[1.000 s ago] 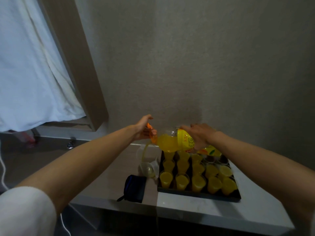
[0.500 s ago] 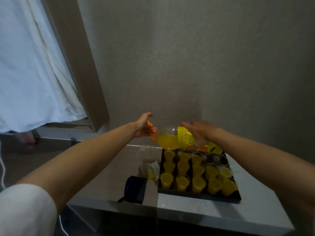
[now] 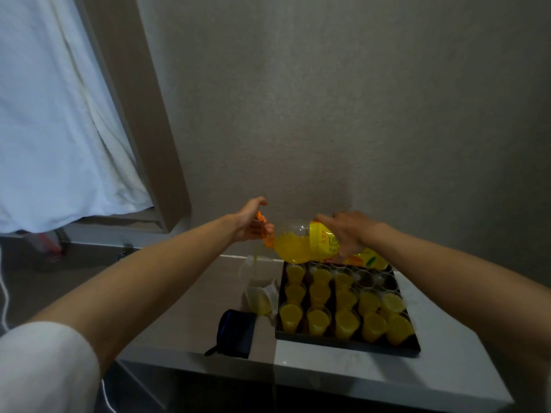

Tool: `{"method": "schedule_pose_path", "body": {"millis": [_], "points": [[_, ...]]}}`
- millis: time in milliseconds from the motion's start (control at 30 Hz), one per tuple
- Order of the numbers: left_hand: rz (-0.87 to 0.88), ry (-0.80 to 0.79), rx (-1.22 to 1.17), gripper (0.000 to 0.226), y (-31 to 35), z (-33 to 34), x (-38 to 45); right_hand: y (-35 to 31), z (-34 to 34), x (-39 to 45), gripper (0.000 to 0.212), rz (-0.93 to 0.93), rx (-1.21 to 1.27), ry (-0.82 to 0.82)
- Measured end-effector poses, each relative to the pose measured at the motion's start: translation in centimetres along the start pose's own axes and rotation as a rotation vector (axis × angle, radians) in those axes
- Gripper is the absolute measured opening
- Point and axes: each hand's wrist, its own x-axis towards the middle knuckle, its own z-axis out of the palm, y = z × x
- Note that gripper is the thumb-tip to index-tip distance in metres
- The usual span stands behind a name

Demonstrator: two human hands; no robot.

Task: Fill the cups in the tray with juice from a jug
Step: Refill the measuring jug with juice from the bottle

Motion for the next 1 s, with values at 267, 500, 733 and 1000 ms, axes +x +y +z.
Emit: {"method": "schedule_pose_path", "body": {"millis": [267,500,733,1000], "points": [[0.002,0.003,-0.013,0.042,0.2,0.3,-0.8,-0.1,-0.2,-0.1,0.119,-0.002,-0.002,0.011],[0.016,0.006,0.008,0.041,0.4,0.0,-0.8,-0.1,-0.5,-0.2,0.119,-0.003,0.014,0.005],[0.017,0.004,-0.001,0.043,0.6,0.0,-0.9,-0.1,-1.0,-0.3,0.119,-0.002,0.015,-0.001],[0.030,0.004,0.001,0.042,0.6,0.1,-1.2,0.0,-1.2,-0.3,0.118,-0.004,0.015,-0.004]]}}
